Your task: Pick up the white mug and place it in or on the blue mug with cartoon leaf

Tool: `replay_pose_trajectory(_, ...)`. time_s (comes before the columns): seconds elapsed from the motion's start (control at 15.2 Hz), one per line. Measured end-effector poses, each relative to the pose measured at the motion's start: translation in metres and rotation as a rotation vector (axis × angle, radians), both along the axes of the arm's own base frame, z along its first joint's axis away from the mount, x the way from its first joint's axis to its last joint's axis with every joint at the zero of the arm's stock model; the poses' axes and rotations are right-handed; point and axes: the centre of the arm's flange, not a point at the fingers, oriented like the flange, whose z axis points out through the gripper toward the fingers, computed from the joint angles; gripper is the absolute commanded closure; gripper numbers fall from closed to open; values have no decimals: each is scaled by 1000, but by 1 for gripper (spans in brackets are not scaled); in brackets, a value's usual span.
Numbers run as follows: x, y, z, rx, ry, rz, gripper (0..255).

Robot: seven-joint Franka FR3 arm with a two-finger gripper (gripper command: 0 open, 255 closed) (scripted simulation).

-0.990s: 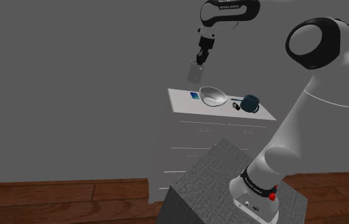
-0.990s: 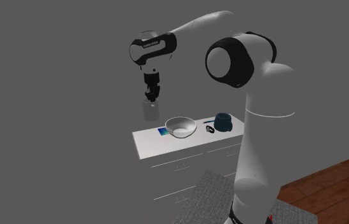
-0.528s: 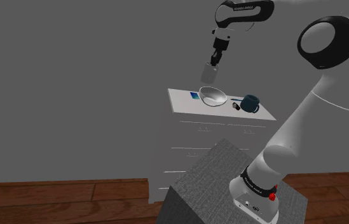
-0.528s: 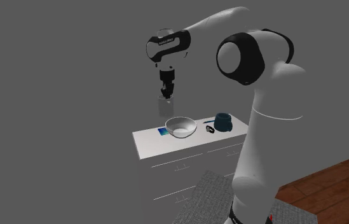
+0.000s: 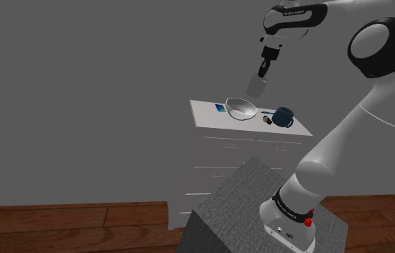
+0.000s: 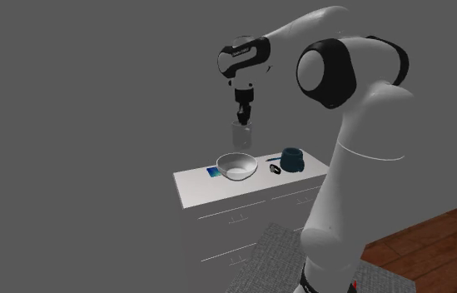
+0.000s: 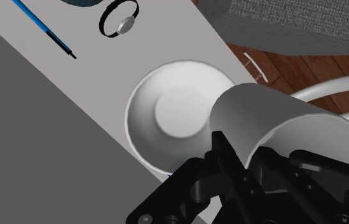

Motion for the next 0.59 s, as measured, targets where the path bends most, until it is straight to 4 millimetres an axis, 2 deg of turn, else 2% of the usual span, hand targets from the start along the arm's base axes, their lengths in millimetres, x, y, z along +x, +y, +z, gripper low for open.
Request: replay_pose_trajectory(0.59, -76, -90, 6, 0, 0, 0, 255)
